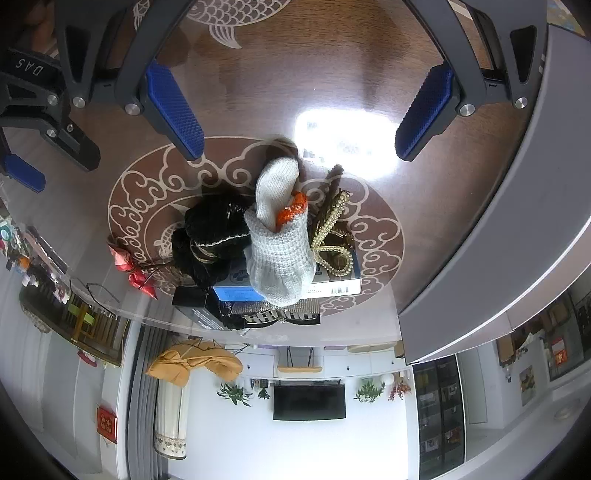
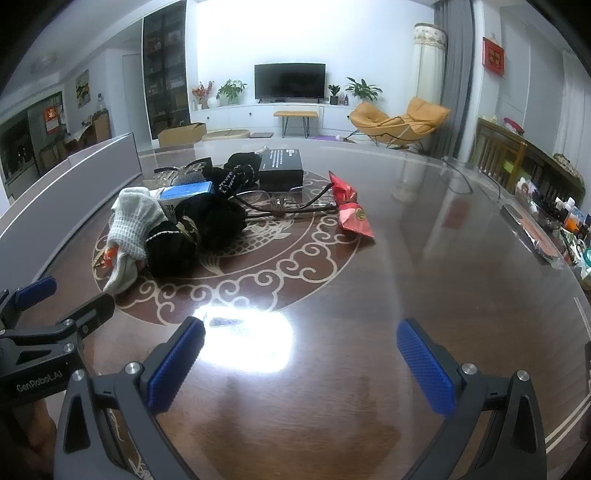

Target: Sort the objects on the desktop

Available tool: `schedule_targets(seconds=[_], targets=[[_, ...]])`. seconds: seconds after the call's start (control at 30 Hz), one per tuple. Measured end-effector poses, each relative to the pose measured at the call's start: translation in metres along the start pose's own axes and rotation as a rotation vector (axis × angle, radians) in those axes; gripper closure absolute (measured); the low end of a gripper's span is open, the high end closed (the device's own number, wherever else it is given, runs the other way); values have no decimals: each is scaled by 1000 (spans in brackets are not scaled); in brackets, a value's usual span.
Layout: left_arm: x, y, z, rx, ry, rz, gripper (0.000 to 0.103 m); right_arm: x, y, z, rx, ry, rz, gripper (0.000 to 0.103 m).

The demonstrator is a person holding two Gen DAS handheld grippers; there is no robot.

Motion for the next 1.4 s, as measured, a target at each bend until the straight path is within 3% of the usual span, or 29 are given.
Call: schedule_targets(seconds=[1.4], targets=[[4, 2, 3, -15, 7, 22, 0, 11, 4, -2, 17, 0, 49, 0]])
Point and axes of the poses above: each gripper's, at about its wrist camera, not at the fingertips, and x roughly the way its jaws point, z to its left, y to its underside, the point moved 10 cm from there along x, roughly the way its jaws point, and after that the axes turned 8 degrees about y, right-handed, at the moved point
